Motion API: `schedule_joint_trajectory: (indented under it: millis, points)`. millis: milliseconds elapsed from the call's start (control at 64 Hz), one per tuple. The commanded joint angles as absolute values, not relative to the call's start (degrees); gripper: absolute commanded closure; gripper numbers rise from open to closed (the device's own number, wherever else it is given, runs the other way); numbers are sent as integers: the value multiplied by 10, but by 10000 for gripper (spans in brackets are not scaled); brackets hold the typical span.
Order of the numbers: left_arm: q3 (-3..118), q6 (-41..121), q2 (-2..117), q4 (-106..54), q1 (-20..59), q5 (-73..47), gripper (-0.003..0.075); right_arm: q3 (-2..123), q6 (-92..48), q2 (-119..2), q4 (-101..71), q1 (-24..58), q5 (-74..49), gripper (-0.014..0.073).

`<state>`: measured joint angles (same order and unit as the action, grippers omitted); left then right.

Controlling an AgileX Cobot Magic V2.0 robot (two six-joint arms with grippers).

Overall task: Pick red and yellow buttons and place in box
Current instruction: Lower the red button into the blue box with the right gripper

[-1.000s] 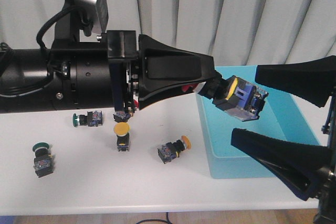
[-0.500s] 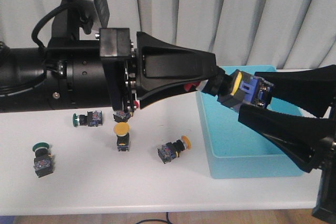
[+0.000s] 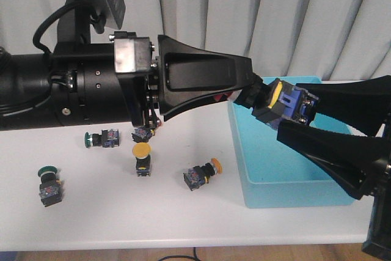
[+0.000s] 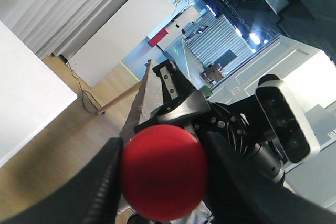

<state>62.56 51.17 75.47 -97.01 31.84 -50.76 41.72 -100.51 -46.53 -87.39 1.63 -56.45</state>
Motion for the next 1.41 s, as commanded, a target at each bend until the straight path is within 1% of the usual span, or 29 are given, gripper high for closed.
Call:
schedule_joint_trajectory:
  millis: [0, 94, 203, 234, 281, 359, 453, 547, 719, 906, 1062, 1172, 1266, 1328, 1391]
  points:
    - [642, 531, 739, -978, 320, -514, 391, 435, -996, -467, -942, 14, -546, 601]
    - [642, 531, 739, -963, 320, -512, 241, 435, -996, -467, -954, 14, -525, 599]
    - [642, 531, 739, -947, 320, -500, 129, 435, -997, -467, -985, 14, -471, 597]
    - [642, 531, 739, -943, 320, -497, 105, 435, -997, -467, -992, 14, -445, 597]
    - [642, 530, 739, -934, 320, -491, 89, 435, -997, -467, -999, 14, -391, 597]
    - [642, 530, 739, -905, 320, -482, 90, 435, -997, -473, -1007, 14, -291, 597]
    - [642, 530, 739, -852, 320, -466, 105, 435, -998, -506, -1011, 14, -192, 597]
    - [642, 528, 739, -797, 320, -457, 136, 436, -1010, -561, -1006, 14, -159, 597]
    - [642, 524, 739, -703, 320, -457, 211, 454, -1034, -730, -1013, 14, -157, 597]
    - [642, 489, 739, -641, 320, -474, 309, 526, -1031, -925, -1011, 14, -194, 593]
    - [642, 489, 739, -628, 320, -475, 390, 574, -1008, -1015, -1010, 14, -205, 564]
    - [642, 489, 739, -628, 320, -475, 440, 586, -995, -1043, -998, 14, -207, 516]
    - [642, 489, 739, -628, 320, -475, 480, 586, -982, -1058, -975, 14, -207, 442]
    - [642, 489, 739, -628, 320, -474, 502, 586, -952, -1066, -952, 14, -207, 382]
    - [642, 489, 739, -628, 320, -474, 516, 586, -935, -1070, -937, 14, -207, 300]
